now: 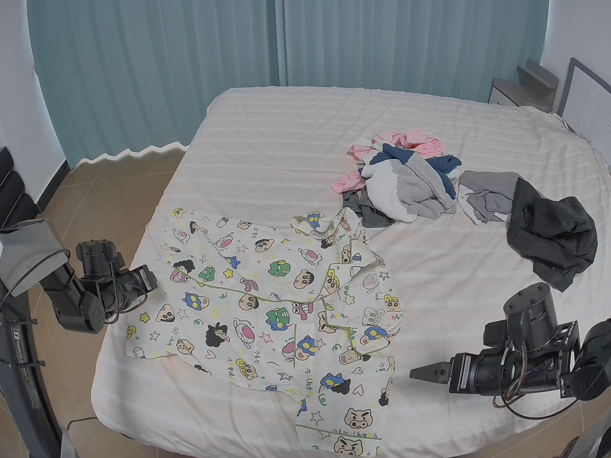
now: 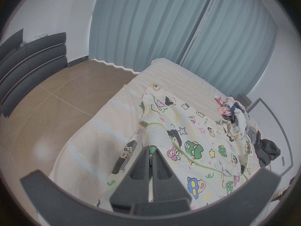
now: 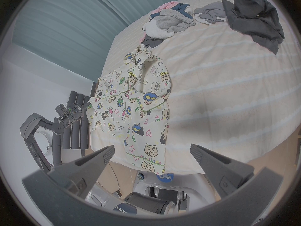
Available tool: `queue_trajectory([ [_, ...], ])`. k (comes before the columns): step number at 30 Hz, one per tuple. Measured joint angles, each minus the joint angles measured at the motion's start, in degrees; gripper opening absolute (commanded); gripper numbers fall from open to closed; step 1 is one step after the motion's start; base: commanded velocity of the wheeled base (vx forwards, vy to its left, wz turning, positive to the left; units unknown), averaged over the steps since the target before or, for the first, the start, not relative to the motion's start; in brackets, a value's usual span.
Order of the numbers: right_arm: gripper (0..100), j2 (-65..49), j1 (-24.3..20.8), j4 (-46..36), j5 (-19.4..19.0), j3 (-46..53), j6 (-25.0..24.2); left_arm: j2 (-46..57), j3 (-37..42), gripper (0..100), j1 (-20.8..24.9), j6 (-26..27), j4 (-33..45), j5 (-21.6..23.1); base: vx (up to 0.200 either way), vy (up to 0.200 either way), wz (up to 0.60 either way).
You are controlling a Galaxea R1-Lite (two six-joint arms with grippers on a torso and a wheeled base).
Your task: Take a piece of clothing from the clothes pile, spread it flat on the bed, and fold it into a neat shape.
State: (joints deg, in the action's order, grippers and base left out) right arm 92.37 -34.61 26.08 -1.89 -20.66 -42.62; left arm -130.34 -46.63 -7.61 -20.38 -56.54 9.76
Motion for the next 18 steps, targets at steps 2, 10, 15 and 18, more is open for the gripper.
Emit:
queue_trajectory([
  [2, 100, 0.0, 0.0, 0.0, 0.0, 0.0, 0.0, -0.1, -0.2, 0, -0.1, 0.3, 0.2, 0.0, 0.0, 0.0, 0.0],
  [10, 100, 0.1, 0.0, 1.6, -0.1, 1.0, 0.0, -0.5, -1.3, 100, -1.7, 3.3, 0.3, 0.0, 0.0, 0.0, 0.0],
  [15, 100, 0.5, 0.1, 2.6, -0.1, 1.5, 0.0, -0.9, -1.7, 100, -2.8, 3.5, 0.3, 0.0, 0.0, 0.0, 0.0],
  [18, 100, 1.0, 0.1, 2.7, -0.2, 1.5, -0.2, -1.1, -1.8, 100, -3.0, 3.4, 0.3, 0.1, 0.0, 0.0, 0.0],
])
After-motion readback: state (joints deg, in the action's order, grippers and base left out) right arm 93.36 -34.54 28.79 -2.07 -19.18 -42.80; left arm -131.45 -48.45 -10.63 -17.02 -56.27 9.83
